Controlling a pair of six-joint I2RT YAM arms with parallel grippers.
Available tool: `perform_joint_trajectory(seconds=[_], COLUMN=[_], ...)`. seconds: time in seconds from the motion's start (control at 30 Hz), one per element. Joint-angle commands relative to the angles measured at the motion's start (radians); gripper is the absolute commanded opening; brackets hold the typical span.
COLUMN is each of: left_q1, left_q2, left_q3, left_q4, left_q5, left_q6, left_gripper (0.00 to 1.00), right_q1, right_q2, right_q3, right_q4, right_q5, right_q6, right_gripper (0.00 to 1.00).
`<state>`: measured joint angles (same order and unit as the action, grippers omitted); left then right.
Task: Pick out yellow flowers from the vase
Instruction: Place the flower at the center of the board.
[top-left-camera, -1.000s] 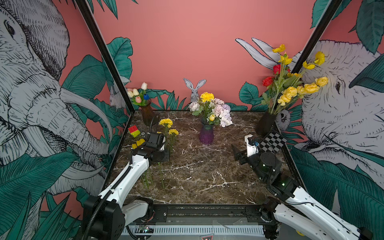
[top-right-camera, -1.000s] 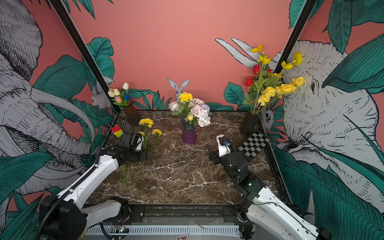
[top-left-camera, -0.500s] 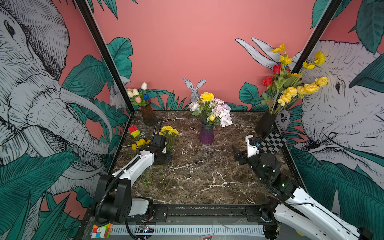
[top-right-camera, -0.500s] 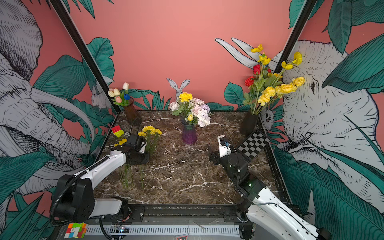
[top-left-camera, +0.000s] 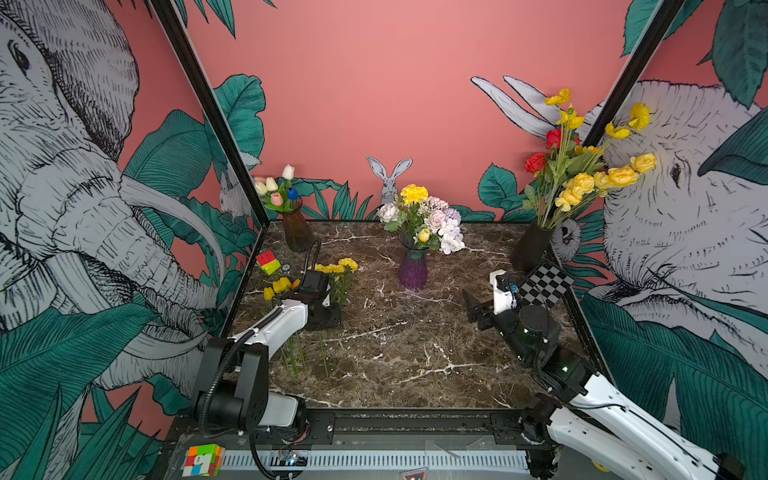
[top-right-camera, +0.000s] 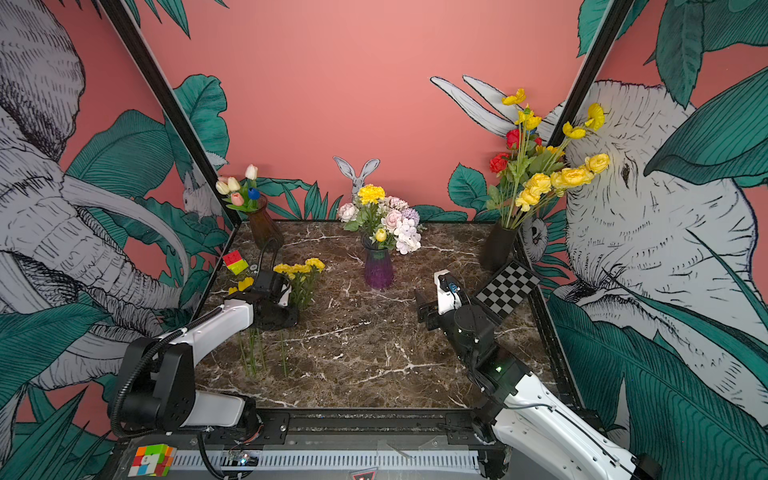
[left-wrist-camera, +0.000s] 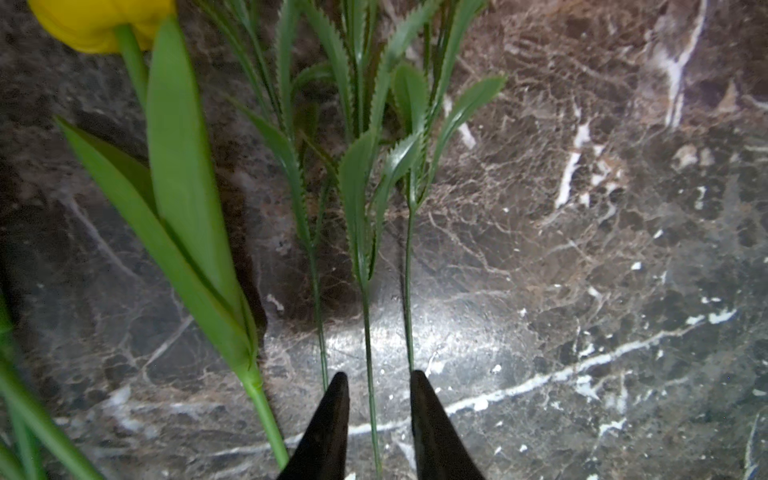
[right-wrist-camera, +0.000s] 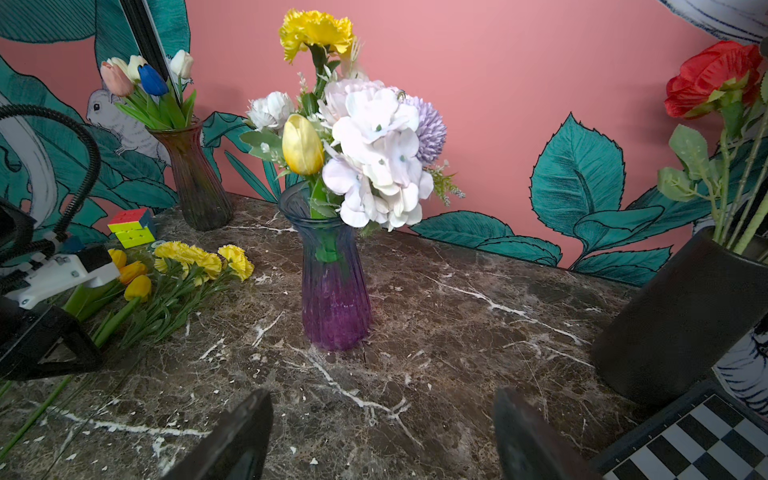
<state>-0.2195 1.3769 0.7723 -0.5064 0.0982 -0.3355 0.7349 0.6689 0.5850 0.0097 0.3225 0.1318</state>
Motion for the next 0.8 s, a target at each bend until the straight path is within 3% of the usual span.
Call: perform_joint_trajectory(seconds=[0.0,0.23,0.43,0.5,0.77], left_q1=[0.006,0.006,0.005,0.006,0.006], left_q2=[-0.106,-0.377,-0.625,-0.659,-0.709], left_q3=[-0.016,-0.064,-0.260,-0.357,-0.476], left_q4=[-0.010,0.045,0.317,0.469,0.597], left_q5=[-0.060,-0.127,-0.045,-0.011,0.032], left_q6=[0.001,0.030,-0.001,-0.012,0.044], left_gripper=[0.33,0.41,0.54,0.57,0.66], right_q1=[0.001,0.001,0.001,0.002,0.002], right_q2=[0.007,0.062,0.180,0.239,0.540], right_q3=[0.037,0.087,0.192,0.256,0.616], right_q4=[0.015,0.022,0.017,0.008,-0.142], right_q5=[0.006,-0.008,-0.030,-0.054,-0.151], right_q6=[0.017,0.037,0.067,0.075,0.138], right_gripper=[0.81,0.81,0.81,0.81,0.78])
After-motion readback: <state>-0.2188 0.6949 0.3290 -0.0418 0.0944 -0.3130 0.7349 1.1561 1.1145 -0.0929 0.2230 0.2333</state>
